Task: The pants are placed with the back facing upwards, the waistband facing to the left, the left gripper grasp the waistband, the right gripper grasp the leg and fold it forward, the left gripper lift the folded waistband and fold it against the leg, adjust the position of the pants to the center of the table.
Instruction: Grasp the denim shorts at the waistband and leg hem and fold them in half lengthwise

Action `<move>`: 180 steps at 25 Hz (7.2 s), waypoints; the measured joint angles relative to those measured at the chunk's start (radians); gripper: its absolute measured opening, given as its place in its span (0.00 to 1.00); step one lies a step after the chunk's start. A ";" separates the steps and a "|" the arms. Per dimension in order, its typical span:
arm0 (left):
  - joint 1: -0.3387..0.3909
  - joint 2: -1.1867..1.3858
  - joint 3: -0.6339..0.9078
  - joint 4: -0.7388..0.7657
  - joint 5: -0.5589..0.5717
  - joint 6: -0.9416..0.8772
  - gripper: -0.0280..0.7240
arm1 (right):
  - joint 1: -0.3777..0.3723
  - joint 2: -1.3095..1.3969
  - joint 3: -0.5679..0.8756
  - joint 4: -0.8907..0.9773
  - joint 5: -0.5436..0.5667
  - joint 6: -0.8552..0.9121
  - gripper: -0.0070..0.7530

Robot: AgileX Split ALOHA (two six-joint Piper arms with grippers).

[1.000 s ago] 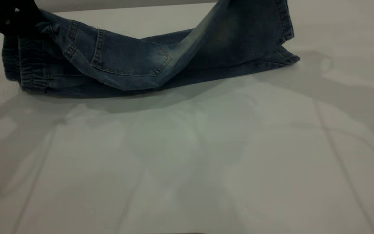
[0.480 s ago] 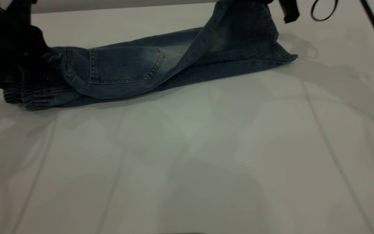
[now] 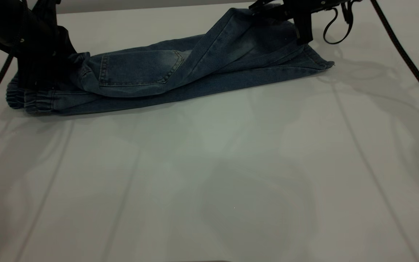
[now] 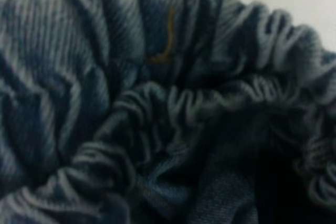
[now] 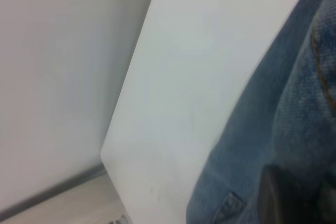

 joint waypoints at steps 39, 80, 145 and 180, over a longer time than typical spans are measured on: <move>0.069 0.004 -0.068 -0.006 0.019 0.029 0.49 | 0.104 0.048 -0.079 -0.364 0.339 -0.181 0.54; 0.069 -0.058 -0.083 -0.114 0.096 0.662 0.75 | 0.204 0.048 -0.079 -0.402 0.304 -0.204 0.54; 0.129 -0.065 -0.083 -0.237 0.157 1.053 0.68 | 0.354 0.056 -0.278 -0.172 -0.111 -0.577 0.54; 0.129 -0.094 -0.083 -0.236 0.205 1.114 0.68 | 0.377 0.147 -0.439 -0.515 -0.249 -0.318 0.54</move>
